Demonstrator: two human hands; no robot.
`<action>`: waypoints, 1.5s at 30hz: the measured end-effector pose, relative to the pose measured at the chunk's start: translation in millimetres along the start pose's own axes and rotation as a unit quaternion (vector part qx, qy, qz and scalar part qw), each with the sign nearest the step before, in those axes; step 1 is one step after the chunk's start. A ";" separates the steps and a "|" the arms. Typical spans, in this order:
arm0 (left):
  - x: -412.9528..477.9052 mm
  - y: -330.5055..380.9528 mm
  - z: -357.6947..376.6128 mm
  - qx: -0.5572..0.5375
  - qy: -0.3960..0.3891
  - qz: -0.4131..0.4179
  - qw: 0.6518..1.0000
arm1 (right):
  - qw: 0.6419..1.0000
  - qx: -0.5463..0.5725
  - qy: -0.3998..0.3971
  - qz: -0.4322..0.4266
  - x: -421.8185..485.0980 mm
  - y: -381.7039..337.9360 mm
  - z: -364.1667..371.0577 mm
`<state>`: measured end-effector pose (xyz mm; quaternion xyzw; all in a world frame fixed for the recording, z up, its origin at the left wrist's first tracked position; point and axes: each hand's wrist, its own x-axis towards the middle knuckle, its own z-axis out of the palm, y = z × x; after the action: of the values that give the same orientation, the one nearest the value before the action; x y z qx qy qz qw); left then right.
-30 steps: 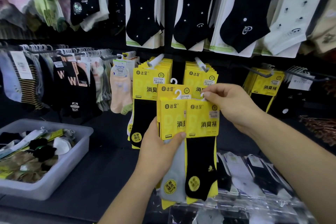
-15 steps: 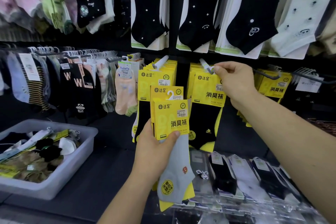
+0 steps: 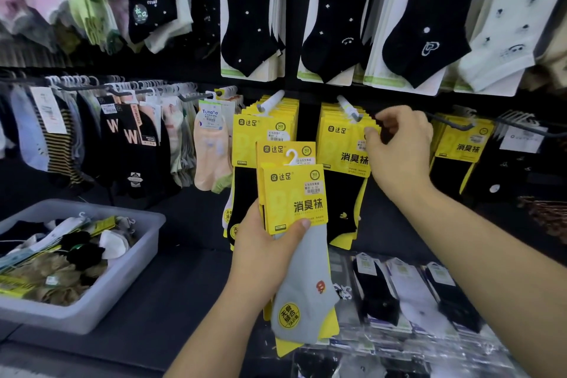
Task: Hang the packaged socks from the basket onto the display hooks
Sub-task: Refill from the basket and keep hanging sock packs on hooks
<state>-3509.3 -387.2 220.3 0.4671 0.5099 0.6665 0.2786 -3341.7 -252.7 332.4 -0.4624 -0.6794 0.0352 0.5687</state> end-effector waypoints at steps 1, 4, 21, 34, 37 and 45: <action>0.1 0.4 0.2 -0.002 -0.002 -0.003 1.000 | 0.999 0.027 -0.005 0.023 -9.3 -0.8 -2.4; -0.3 3.7 1.2 -0.009 -0.008 -0.003 1.000 | 0.965 0.166 -0.154 0.134 -42.8 -7.9 -7.4; -1.4 4.8 7.7 -0.024 0.018 -0.009 1.000 | 0.915 0.335 -0.085 0.209 -46.9 19.4 -23.0; -5.5 5.5 9.4 0.007 -0.018 -0.005 1.000 | 0.945 0.258 -0.078 0.187 -18.9 21.1 -2.9; -8.4 3.7 11.5 0.002 -0.038 -0.014 0.999 | 0.948 0.234 -0.082 0.202 -22.6 26.5 -1.4; -6.9 2.5 25.9 0.006 -0.091 0.007 0.996 | 0.950 0.222 -0.110 0.187 -50.0 21.4 -20.7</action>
<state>-3482.7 -383.0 221.4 0.5310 0.4831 0.6202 0.3162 -3316.1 -283.8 290.3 -0.4365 -0.6142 0.3419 0.5616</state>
